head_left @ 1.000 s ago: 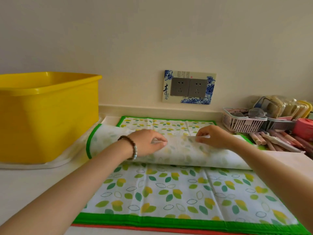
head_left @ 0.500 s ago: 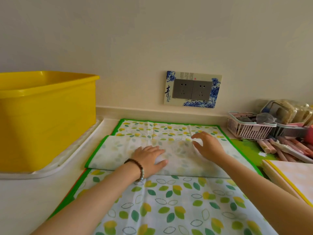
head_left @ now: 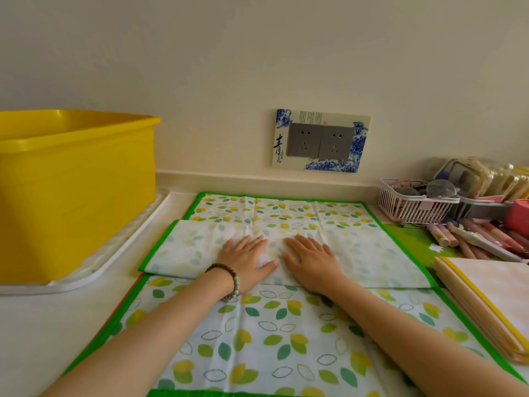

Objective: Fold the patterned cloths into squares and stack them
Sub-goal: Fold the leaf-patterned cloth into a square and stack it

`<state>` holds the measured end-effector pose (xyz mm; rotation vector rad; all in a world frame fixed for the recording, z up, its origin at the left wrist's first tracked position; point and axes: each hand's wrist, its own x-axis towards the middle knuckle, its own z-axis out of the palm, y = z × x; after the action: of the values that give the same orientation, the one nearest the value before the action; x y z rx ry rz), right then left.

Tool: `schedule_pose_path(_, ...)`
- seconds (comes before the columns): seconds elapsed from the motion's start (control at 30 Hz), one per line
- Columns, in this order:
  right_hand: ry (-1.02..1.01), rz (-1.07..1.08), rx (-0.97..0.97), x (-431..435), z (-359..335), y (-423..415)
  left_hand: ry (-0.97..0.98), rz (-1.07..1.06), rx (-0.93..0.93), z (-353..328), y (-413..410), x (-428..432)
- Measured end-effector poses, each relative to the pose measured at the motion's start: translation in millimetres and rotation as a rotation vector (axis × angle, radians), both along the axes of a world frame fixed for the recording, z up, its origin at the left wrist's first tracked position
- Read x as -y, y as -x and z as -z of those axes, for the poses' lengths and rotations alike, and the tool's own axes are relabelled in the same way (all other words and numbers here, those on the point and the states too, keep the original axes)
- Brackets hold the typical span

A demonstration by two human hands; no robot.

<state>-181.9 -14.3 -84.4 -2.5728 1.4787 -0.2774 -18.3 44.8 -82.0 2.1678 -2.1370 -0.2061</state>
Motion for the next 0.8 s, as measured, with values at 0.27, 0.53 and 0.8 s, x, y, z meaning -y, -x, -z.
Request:
schedule_pose_path(0.27,-0.056,0.210,-0.078,26.4,-1.8,91.1,-0.030,0.005,0.011,2.8,-3.1,1.6)
schedule_pose_path(0.53,-0.091,0.312,-0.105,36.0,-8.4,133.4,-0.032,0.004,0.008,2.4,-1.7,1.5)
schedule_pose_path(0.8,-0.054,0.032,0.033,-9.6,-12.5,55.6,-0.021,-0.001,0.020,2.2,-0.6,1.2)
